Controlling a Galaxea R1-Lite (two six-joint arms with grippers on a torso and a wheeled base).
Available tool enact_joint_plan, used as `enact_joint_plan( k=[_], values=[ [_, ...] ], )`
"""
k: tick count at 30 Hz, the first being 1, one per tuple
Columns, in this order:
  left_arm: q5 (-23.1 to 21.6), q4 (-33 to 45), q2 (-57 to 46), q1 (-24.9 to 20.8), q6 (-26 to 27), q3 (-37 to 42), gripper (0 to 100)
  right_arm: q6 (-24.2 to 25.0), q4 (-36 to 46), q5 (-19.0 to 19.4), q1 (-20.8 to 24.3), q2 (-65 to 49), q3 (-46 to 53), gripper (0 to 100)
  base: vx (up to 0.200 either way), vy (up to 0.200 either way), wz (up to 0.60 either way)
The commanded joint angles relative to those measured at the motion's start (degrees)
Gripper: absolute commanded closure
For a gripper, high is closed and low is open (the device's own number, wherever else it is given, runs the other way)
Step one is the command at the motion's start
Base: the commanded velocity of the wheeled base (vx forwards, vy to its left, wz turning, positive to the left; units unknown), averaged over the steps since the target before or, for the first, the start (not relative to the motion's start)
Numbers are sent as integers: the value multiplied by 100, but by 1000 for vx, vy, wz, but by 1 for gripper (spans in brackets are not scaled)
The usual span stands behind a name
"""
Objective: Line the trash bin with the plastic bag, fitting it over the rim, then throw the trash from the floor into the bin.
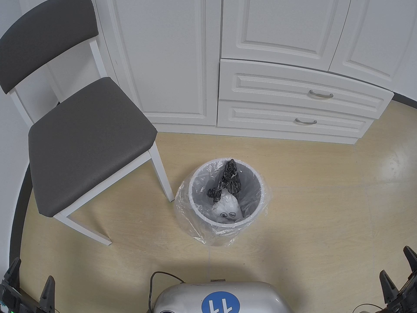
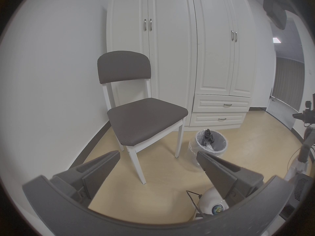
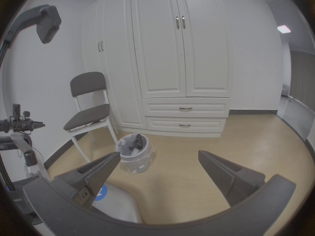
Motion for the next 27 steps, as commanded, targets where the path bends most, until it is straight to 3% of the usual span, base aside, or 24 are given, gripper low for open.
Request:
enact_joint_plan(
  k=[1, 8, 19, 27],
  values=[
    [1, -11, -88, 1, -11, 84, 0, 79, -31, -7, 0, -85, 75, 0, 0, 0, 0],
    [1, -11, -88, 1, -11, 84, 0, -97, 22, -684, 9, -85, 75, 0, 0, 0, 0],
    [1, -11, -88, 1, -20, 84, 0, -440, 75, -772, 0, -85, 92, 0, 0, 0, 0],
    [9, -11, -88, 1, -29, 84, 0, -194, 312, -1053, 9, -85, 75, 0, 0, 0, 0]
  ],
)
